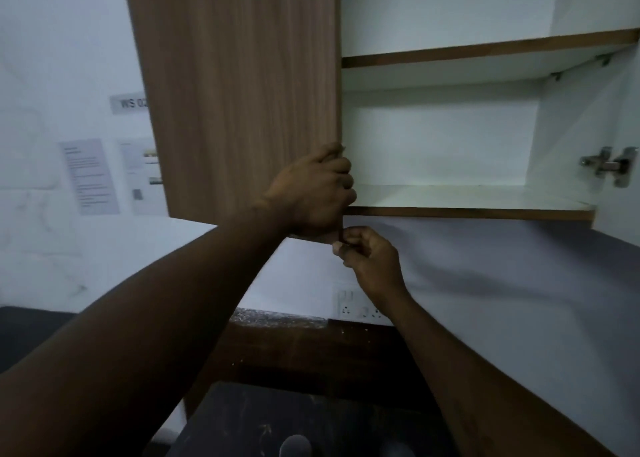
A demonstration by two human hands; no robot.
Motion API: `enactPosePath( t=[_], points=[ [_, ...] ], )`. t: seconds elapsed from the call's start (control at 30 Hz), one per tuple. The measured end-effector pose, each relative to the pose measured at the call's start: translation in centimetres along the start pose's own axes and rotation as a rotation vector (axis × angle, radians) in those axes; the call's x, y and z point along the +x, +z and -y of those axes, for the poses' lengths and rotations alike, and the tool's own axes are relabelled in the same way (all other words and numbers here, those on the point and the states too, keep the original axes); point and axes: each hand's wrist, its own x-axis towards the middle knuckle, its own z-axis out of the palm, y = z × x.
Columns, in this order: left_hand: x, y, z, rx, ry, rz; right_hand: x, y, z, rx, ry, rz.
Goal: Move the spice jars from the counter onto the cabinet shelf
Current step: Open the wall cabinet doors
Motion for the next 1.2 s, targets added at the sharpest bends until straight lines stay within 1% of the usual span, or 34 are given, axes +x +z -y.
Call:
enactPosePath(
  t=[0.2,0.37,0.47,0.57,0.67,0.73,0.8,0.9,0.97,1.03,1.1,1.2],
  points=[
    [-6.2,-3.3,1.8,-0.005,0.004,-0.219,-4.3,3.7,4.2,0.082,-0.194,-0.069],
    [-13.6,-4.5,2.1,-0.012,-0.074,-0.32,-8.0,8.3,8.0,0.197,-0.238,-0.076],
    [-18.2,-5.5,2.2,-0.031,-0.194,-0.389,-10.0,11.1,10.0,0.228,-0.247,-0.055],
    [-23.1,-6.5,2.2,-0.072,-0.349,-0.46,-12.1,14.3,12.0,0.197,-0.279,-0.029],
    [-27.7,-7.3,2.0,-0.207,-0.603,-0.523,-14.2,17.6,13.7,0.188,-0.288,-0.054],
    [-30.2,-7.8,1.6,-0.31,-0.755,-0.478,-15.2,19.6,14.8,0.171,-0.289,-0.083],
    [-32.4,-8.2,1.6,-0.315,-0.798,-0.394,-16.0,21.7,15.8,0.153,-0.295,-0.084],
    [-35.5,-8.5,2.2,-0.299,-0.847,-0.343,-16.8,24.8,17.5,0.129,-0.322,-0.02],
    [-37.5,-8.5,2.7,-0.345,-0.941,-0.338,-16.9,26.7,18.5,0.121,-0.324,0.048],
    [-39.5,-8.2,3.0,-0.362,-1.022,-0.284,-16.9,28.6,19.5,0.085,-0.326,0.139],
    [-41.5,-7.8,3.5,-0.366,-1.082,-0.198,-16.6,30.3,20.4,0.001,-0.345,0.245],
    [-44.6,-7.1,4.3,-0.412,-1.143,-0.127,-16.0,32.7,21.9,-0.134,-0.336,0.398]
  ],
)
